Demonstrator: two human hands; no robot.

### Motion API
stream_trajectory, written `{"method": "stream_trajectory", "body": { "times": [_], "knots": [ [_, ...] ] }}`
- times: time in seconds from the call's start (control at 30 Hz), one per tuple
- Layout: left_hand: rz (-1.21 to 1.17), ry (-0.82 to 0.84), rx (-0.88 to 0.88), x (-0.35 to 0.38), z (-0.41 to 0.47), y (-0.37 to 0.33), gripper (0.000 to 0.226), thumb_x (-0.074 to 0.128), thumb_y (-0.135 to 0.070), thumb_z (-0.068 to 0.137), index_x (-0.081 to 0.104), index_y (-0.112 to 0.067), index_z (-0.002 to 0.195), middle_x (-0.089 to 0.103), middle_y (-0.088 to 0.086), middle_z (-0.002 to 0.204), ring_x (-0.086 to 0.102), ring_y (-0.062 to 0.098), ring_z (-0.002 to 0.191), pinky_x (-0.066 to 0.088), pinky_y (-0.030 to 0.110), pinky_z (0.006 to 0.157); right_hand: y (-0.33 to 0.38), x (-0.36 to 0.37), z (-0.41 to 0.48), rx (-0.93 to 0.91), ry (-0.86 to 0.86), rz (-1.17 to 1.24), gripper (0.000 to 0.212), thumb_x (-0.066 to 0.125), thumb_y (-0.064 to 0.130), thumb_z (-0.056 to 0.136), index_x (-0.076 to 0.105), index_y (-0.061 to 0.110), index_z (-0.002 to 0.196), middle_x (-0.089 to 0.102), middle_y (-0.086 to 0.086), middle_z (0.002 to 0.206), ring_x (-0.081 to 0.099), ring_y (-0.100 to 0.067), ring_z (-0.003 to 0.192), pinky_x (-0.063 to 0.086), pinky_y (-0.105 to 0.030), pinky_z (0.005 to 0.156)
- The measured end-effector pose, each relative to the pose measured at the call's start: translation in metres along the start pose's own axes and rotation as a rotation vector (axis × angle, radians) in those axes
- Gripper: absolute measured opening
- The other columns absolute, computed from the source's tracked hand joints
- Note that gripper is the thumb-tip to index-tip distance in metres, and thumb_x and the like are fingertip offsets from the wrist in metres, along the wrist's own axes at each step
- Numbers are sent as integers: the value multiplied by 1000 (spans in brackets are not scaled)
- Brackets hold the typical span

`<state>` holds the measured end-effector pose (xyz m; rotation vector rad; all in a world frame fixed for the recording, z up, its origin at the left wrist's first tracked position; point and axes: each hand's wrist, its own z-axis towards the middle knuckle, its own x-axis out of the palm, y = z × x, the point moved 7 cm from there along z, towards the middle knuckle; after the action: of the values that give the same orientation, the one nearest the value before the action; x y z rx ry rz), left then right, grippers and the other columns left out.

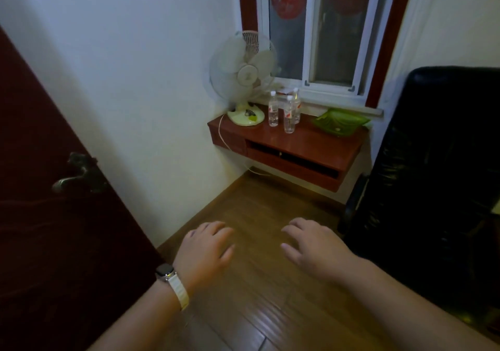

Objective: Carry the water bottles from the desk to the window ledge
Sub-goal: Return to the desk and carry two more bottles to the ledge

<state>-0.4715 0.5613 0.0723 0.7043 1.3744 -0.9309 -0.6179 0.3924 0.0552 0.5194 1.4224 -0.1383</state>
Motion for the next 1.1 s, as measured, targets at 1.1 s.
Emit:
{"method": "stream_trajectory", "body": {
  "times": [1.1],
  "knots": [
    [-193,-95,220,39,475,224,43,42,-48,92,61,-30,125,63,-7,124,57,13,111,49,31,86,-81,-22,465,180,-4,-44,47,41,55,94,50,33,134,53,14,133,50,-3,117,40,-21,91]
  ]
}}
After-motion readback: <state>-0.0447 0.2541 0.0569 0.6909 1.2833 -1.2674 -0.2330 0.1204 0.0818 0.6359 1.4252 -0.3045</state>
